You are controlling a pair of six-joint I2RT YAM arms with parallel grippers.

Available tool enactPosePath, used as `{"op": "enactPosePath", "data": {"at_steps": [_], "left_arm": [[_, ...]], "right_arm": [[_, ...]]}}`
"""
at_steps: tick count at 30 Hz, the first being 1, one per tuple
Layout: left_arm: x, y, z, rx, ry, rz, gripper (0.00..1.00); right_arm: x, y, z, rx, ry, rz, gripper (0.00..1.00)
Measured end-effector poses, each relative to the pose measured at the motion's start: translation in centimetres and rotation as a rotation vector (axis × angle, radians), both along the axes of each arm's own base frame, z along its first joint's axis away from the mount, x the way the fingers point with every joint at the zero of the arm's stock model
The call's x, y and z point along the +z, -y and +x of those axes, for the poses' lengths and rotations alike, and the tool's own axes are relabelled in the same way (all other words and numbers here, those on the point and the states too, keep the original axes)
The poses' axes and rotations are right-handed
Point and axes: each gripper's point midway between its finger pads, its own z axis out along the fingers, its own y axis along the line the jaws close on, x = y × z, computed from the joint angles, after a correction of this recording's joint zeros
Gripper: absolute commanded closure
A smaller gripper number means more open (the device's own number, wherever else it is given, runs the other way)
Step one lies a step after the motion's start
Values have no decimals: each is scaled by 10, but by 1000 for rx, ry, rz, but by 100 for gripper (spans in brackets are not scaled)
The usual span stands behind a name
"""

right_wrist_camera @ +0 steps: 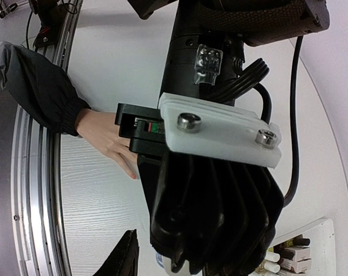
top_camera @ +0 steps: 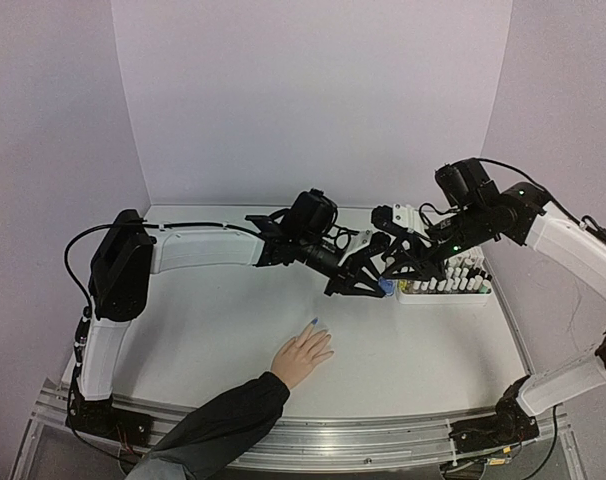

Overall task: Paint the nails
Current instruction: Screw the nail polish bottle cap onto the nail polish bottle.

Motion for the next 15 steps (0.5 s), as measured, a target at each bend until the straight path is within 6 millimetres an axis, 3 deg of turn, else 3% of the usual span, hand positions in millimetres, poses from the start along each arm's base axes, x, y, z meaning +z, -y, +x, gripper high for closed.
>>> {"op": "enactPosePath", "data": {"at_steps": [6,9,12,15], "left_arm": [[0,0,0,0,0,0,100],[0,0,0,0,0,0,100],[0,0,0,0,0,0,100],[0,0,0,5,-5,3,100]], "right_arm": [[-4,-1,1,-9,-9,0,71],[-6,0,1,-14,-13,-3,81],[-6,1,1,-28,-18,-1,100],[-6,3,1,-48,-21,5,100]]}}
